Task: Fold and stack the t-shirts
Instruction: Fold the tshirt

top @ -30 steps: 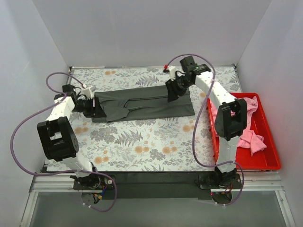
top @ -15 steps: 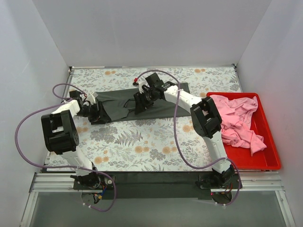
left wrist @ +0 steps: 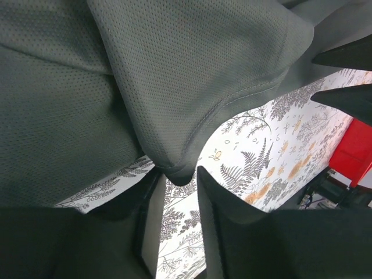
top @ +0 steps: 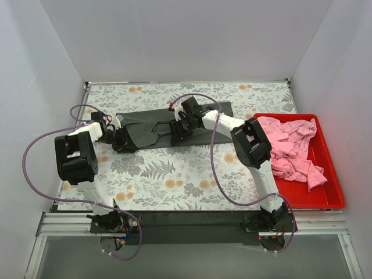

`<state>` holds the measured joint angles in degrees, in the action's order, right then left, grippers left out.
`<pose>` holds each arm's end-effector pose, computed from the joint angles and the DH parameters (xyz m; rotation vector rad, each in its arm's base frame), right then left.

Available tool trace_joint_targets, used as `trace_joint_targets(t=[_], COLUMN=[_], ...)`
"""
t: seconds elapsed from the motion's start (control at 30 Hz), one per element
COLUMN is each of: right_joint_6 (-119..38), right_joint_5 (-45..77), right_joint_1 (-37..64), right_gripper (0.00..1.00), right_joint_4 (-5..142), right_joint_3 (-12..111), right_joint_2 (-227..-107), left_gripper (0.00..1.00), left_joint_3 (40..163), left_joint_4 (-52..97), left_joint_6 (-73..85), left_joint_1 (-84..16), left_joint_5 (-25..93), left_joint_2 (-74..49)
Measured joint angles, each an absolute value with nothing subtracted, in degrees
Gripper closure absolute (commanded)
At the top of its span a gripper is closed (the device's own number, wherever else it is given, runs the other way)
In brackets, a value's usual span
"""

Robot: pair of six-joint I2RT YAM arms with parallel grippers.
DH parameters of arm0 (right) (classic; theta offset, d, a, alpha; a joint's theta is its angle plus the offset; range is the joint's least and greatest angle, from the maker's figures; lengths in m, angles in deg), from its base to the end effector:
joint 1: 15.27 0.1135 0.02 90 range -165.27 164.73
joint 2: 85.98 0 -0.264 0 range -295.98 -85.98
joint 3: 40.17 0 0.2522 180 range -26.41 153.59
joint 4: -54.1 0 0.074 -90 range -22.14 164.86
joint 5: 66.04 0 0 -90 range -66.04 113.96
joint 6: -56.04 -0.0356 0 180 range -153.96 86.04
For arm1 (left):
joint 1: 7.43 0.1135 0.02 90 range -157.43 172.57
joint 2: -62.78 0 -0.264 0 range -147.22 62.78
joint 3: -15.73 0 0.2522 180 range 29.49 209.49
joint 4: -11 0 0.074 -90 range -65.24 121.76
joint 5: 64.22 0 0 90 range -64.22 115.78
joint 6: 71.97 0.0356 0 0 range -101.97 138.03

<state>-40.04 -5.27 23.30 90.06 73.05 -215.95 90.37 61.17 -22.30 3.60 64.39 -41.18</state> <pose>0.3760 0.3221 0.1596 -0.9358 2.4035 0.9491 0.3205 0.0398 0.1461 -1.1934 2.7015 -1.0690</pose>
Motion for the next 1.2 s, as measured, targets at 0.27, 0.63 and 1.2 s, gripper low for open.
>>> trace_joint_targets(t=[0.27,0.63,1.2], right_joint_6=[-39.80,-39.56,-37.86], right_joint_5=[-5.38,-6.32,-6.67], right_joint_1=[23.21,22.97,22.95], right_gripper=[0.48,0.48,0.48], right_joint_4=[89.23,87.50,85.55], right_joint_3=[72.68,71.44,68.99], right_joint_2=[-215.95,-215.71,-214.27], left_gripper=[1.00,1.00,0.73], left_joint_3=[95.94,111.05,122.78], left_joint_4=[63.55,63.18,52.77], left_joint_6=[-23.18,-25.43,-35.59], left_joint_1=[3.60,3.60,2.96], left_joint_5=[65.55,69.59,74.34], left_joint_2=[-42.01,-51.65,-62.58])
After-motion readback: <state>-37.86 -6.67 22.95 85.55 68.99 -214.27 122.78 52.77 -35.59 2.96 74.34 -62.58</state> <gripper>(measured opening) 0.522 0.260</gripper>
